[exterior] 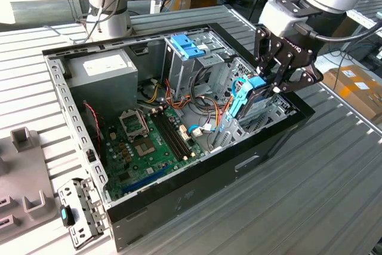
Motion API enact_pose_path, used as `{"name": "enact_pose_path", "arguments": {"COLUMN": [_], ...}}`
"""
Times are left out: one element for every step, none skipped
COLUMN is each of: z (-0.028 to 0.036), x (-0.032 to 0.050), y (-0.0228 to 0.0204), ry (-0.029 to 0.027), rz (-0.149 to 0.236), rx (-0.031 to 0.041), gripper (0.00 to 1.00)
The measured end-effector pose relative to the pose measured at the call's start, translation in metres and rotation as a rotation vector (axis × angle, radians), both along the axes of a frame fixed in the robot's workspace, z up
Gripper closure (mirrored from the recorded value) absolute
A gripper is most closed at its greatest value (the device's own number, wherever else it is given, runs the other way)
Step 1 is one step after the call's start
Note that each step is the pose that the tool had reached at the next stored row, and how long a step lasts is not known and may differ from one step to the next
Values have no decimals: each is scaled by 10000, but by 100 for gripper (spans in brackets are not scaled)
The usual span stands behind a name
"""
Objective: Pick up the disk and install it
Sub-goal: 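Insert the disk into the insertion slot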
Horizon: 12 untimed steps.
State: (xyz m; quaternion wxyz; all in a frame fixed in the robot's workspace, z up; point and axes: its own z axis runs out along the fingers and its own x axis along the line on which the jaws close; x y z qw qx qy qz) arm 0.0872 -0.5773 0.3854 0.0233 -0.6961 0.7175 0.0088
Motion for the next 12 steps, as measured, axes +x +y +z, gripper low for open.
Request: {"name": "enact_pose_path", "arguments": {"z": [-18,-51,-87,-113,-124,-128,-128,-129,-130,-130,-134,-133], "x": [0,0,0,0,0,0,0,0,0,0,0,0], "y": [0,0,0,0,0,1,1,0,0,0,0,0], "ry": [0,1,1,1,0,0,0,0,0,-1,-2,-1], "rz": [0,0,0,0,0,0,0,0,0,-1,0,0], "rx": [1,-2,-2,-1,-1,-4,-4,-3,-2,0,6,4], "gripper": [65,65,65,65,65,65,65,65,65,65,64,64]}}
